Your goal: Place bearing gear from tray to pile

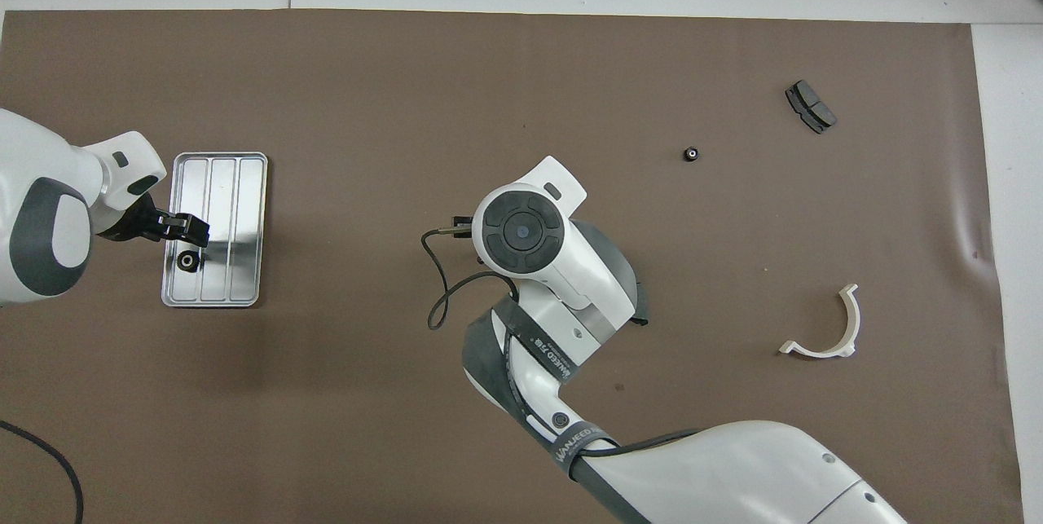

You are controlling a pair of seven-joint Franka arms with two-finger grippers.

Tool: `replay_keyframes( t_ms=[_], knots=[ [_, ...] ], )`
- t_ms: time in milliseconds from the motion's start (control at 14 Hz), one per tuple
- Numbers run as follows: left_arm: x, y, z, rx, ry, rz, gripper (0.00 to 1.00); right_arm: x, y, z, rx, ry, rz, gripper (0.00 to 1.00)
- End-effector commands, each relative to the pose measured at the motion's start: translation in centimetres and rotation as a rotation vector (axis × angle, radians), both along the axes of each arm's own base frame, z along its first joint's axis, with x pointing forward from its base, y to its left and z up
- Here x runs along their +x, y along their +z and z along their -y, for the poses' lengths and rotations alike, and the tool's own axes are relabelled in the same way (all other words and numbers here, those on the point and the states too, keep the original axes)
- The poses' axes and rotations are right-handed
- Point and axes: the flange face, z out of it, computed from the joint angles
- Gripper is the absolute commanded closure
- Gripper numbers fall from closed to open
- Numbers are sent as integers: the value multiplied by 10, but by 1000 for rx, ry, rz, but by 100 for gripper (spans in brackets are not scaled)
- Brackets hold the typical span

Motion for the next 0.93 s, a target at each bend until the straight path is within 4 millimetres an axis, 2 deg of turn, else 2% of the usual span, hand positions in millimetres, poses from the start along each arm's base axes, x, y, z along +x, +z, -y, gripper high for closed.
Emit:
replay_keyframes(
  t_ms=[0,143,501,860],
  knots=[
    [-35,-12,-3,2,26,52,26,2,-22,-16,-14,10,-7,0],
    [-43,-20,-1,9,104,63,26,-1,-30,-21,-16,19,-11,1],
    [-51,-27,6,14,162,81,27,-6,-40,-20,-28,25,-23,16],
    [-50,-27,7,16,173,85,49,-11,-52,-20,-17,32,-17,20]
  ],
)
